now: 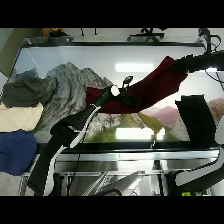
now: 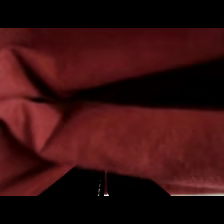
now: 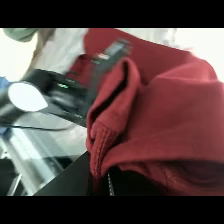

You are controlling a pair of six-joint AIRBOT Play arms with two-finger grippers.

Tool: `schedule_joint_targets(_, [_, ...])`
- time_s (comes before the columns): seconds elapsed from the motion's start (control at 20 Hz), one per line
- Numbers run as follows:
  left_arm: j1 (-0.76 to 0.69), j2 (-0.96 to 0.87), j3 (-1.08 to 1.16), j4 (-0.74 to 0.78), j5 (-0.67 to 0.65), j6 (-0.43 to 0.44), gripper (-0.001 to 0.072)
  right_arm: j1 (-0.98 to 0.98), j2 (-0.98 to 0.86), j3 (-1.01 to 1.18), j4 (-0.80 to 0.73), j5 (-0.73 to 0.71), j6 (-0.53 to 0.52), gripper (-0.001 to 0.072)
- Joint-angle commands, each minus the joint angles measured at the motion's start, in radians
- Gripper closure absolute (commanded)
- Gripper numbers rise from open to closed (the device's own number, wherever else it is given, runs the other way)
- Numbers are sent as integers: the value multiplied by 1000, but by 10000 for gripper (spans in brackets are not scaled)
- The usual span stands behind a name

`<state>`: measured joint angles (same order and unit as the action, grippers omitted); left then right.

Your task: Fold the shirts.

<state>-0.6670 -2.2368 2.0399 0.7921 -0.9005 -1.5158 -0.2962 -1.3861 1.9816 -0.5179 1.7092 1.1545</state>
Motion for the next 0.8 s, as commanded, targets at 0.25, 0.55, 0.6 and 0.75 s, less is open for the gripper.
schedule_joint_targets(0.25, [227,192,31,-373,-306,168,694,68,-29,31,26,-16,32,693])
schedule_joint_targets(0.55, [551,578,-30,-615,-523,259,694,380,-93,-1,21,-333,48,692])
schedule_joint_targets(0.6, [586,620,-30,-609,-558,260,694,451,-134,-1,21,-405,47,690])
schedule_joint_targets(0.75, [644,726,-31,-595,-667,297,694,669,-280,-1,31,-612,23,205])
